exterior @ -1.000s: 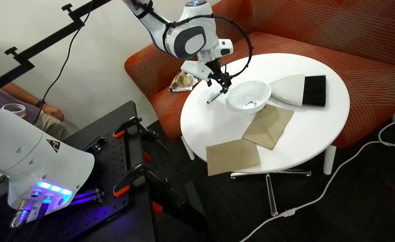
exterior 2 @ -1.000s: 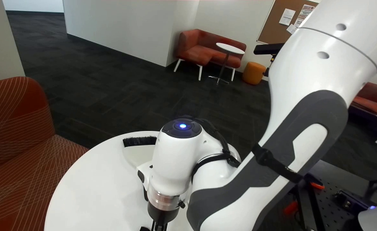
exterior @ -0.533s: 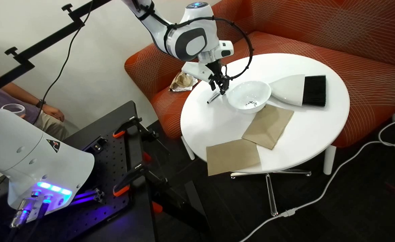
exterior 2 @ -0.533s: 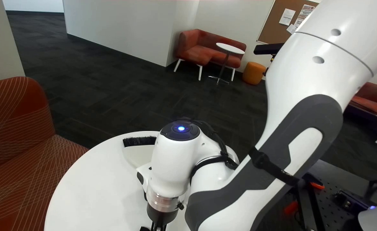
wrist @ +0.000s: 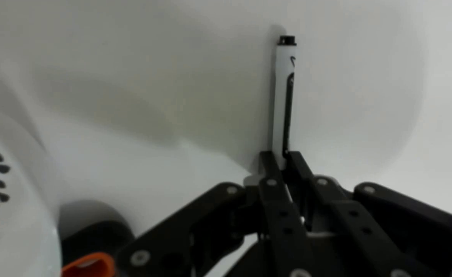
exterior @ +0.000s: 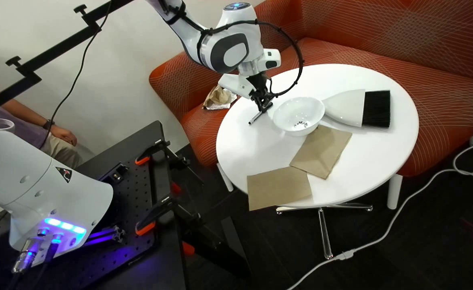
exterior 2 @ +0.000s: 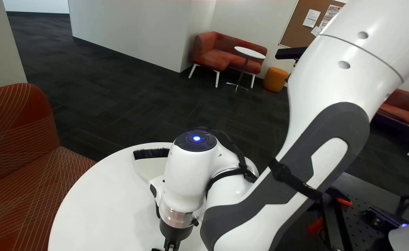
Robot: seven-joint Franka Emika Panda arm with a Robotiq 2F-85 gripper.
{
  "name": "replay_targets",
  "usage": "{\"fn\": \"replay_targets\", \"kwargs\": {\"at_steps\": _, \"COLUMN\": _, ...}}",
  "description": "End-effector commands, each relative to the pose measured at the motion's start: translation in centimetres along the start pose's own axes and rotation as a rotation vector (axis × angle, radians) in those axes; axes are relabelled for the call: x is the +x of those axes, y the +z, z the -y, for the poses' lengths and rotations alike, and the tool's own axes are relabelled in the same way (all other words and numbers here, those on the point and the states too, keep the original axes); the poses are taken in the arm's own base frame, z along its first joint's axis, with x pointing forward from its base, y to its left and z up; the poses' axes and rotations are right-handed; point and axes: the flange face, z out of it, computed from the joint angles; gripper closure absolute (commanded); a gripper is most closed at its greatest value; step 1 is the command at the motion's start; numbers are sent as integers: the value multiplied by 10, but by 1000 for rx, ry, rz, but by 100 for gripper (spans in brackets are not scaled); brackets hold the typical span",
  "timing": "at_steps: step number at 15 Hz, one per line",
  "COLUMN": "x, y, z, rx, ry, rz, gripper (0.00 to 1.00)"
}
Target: Pick up the marker and put it on the bowl
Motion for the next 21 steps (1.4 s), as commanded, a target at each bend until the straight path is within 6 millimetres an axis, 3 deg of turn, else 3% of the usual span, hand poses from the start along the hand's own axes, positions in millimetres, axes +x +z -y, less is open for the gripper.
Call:
{"fn": "replay_targets", "kwargs": {"at_steps": 1, "x": -2, "y": -31, "z": -4, "rx": -40, "ry": 57, "rz": -8, "gripper": 97}}
{"fn": "replay_targets", "kwargs": {"at_steps": 8, "x": -9, "y": -124, "z": -11, "rx": -82, "ry": 109, "rz": -139, "gripper": 97}}
{"fn": "replay_targets", "kwargs": {"at_steps": 12, "x": -10, "y": -168, "z": -37, "rx": -139, "ry": 159, "rz": -240, "gripper": 97}}
{"fn": "replay_targets", "kwargs": {"at_steps": 16, "x": -9, "y": -188, "z": -71, "rx": -195, "ry": 201, "rz": -327, "gripper": 97}}
{"fn": "replay_targets", "kwargs": {"at_steps": 21, "x": -14, "y": -180, "z": -105, "rx": -232, "ry": 242, "rz": -357, "gripper": 97}}
